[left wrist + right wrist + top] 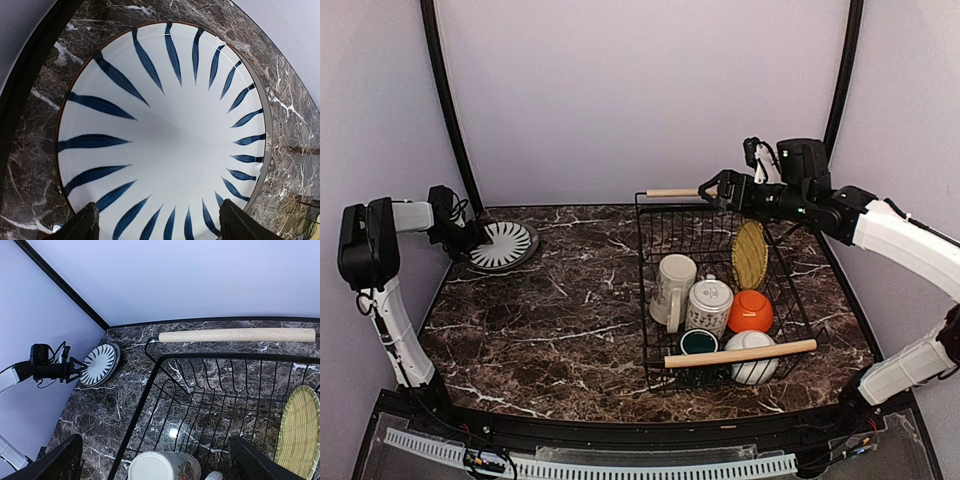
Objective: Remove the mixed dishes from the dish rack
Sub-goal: Place the plate on the plate, then grab the plate from the dish rack.
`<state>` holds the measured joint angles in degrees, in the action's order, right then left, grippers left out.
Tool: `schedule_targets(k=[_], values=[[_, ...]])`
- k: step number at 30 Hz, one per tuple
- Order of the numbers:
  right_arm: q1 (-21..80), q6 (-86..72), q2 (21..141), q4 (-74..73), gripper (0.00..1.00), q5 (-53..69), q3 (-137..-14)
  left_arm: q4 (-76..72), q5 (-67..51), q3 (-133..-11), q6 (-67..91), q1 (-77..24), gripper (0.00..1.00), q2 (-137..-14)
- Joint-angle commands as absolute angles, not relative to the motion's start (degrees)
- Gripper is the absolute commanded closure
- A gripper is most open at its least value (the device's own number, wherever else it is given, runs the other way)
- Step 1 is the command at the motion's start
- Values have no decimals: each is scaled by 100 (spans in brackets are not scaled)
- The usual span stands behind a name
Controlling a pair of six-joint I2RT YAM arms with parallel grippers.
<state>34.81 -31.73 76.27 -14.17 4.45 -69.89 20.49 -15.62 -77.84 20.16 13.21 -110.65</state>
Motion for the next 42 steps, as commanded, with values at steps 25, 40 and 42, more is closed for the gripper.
schedule_targets(k=[25, 40, 42], values=[[2954, -2713, 9083, -4876, 30, -1846, -8304, 772, -3186, -6725, 1356, -874, 1, -8071], [2874, -2567, 9855, -4466, 66, -1841, -8606, 712, -3296, -6689, 1292, -1540, 1, -7935], [2869, -2588, 9946, -4533, 68, -1881, -8665, 706, -3243, -6670, 1262, -1560, 1, -7908]])
